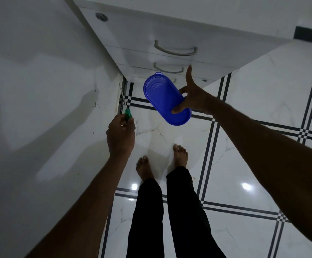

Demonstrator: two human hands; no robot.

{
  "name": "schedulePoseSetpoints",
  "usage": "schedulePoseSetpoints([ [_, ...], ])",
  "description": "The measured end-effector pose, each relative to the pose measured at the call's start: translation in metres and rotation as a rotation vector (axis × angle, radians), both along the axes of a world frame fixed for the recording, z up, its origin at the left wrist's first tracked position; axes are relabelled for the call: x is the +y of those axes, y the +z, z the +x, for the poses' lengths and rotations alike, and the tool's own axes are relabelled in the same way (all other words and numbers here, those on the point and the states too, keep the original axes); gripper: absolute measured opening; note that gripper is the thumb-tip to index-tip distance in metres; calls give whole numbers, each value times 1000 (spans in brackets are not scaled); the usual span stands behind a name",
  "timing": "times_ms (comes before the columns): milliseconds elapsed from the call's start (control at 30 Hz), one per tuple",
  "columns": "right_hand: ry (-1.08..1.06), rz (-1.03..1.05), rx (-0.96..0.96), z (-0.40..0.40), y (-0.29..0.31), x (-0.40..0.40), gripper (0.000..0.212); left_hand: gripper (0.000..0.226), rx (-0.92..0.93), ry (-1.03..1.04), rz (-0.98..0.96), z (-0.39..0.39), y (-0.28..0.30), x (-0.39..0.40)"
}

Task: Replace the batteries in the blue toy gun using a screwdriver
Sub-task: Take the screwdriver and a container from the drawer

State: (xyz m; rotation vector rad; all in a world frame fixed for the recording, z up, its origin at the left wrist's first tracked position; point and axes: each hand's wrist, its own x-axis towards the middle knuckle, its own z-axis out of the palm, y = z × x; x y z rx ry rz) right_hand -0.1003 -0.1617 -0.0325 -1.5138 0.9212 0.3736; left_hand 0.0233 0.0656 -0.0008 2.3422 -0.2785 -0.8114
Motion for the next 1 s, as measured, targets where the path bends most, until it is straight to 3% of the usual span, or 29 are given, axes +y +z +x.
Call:
schedulePoseSetpoints([
  [233, -60, 30, -3, -13, 7, 15, 149, 27, 9, -10, -14, -6, 7, 7],
  [367, -207, 112, -4, -51, 36, 43, 139, 29, 21, -104, -59, -14, 39, 14],
  [500, -422, 160, -88, -102, 94, 77, 104, 23, 95, -262, -120, -33, 93, 10],
  [667, -776, 119, -177, -193, 212, 101, 71, 22, 136, -451, -213, -84, 188, -15],
  [1000, -1335, -222, -328, -449, 401, 98, 52, 7, 182, -966, -384, -307, 351, -156],
])
